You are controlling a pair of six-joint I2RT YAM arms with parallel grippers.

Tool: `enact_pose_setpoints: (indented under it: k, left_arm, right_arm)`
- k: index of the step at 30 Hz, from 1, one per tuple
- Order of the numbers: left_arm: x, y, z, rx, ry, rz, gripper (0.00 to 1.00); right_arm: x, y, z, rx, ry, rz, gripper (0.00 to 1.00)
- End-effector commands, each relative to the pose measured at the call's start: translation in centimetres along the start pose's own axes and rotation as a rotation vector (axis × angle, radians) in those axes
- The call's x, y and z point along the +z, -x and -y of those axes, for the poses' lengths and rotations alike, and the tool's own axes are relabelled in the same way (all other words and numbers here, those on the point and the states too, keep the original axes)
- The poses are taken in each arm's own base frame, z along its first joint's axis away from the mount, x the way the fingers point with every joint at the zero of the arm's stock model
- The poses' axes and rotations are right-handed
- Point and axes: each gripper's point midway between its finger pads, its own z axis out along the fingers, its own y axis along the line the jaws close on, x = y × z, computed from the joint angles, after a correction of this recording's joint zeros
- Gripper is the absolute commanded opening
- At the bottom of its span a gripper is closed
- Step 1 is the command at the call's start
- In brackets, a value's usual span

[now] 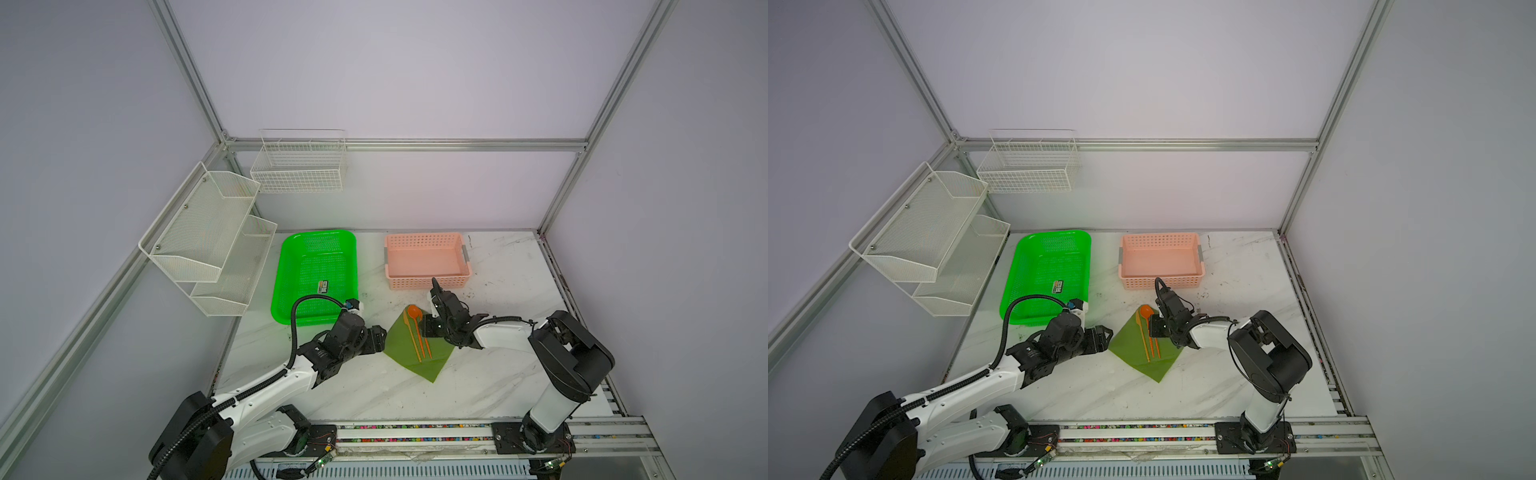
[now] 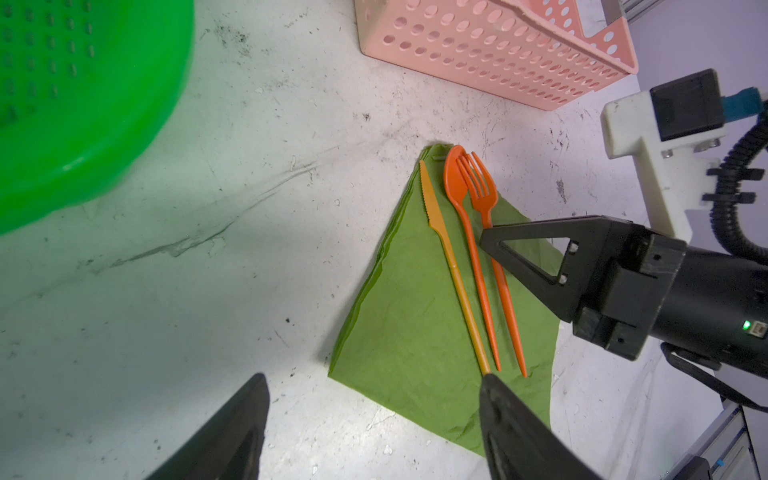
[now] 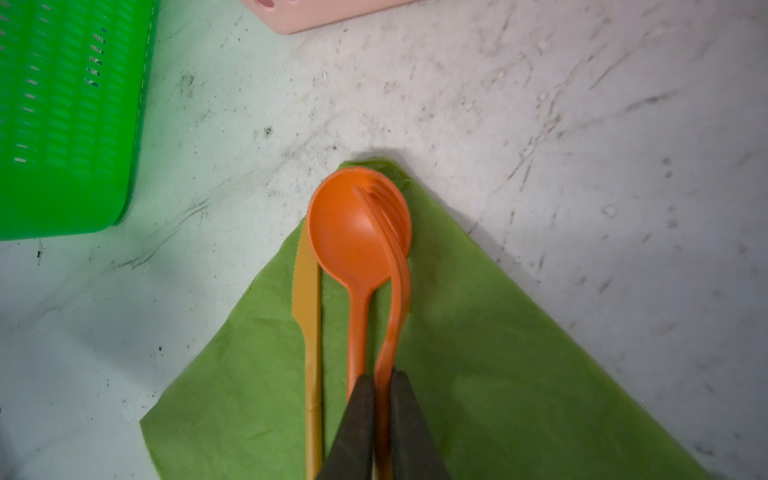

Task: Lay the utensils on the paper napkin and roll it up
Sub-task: 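Lower the orange fork onto the spoon and open the right gripper, then lower the left gripper to the napkin corner nearest the robot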

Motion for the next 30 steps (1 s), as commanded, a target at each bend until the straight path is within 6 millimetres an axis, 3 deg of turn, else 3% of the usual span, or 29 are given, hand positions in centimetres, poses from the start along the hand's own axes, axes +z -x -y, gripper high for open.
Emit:
enact_pose_setpoints:
  k: [1,8,15,20,26,30]
  left_arm:
    - [0.2,0.0,-0.1,-0.001,-0.004,0.016,0.79]
    - [0.4,0.1,0.1,0.012,-0.001,0.006,0.78]
    - [0.6,-0.1,1.0,0.061,0.003,-0.008,0.78]
    - [1.1,0.1,3.2,0.114,-0.01,-0.016,0.77]
    - [2.7,0.0,6.6,0.1,-0.11,-0.044,0.62]
    - [3.8,-0.2,7.6,0.09,-0.124,-0.057,0.51]
  right_arm:
    - [-0.3,0.8,-0.7,0.003,0.007,0.025,0.16]
    - [-1.6,1.7,-1.1,-0.003,-0.006,0.053,0.29]
    - [-6.5,4.6,-1.6,-0.029,-0.051,0.162,0.3]
    - [-8.5,4.3,0.3,-0.004,-0.134,0.197,0.29]
    - [-8.7,3.5,1.5,0.03,-0.144,0.195,0.26]
    - [-8.9,3.8,1.2,0.032,-0.133,0.209,0.25]
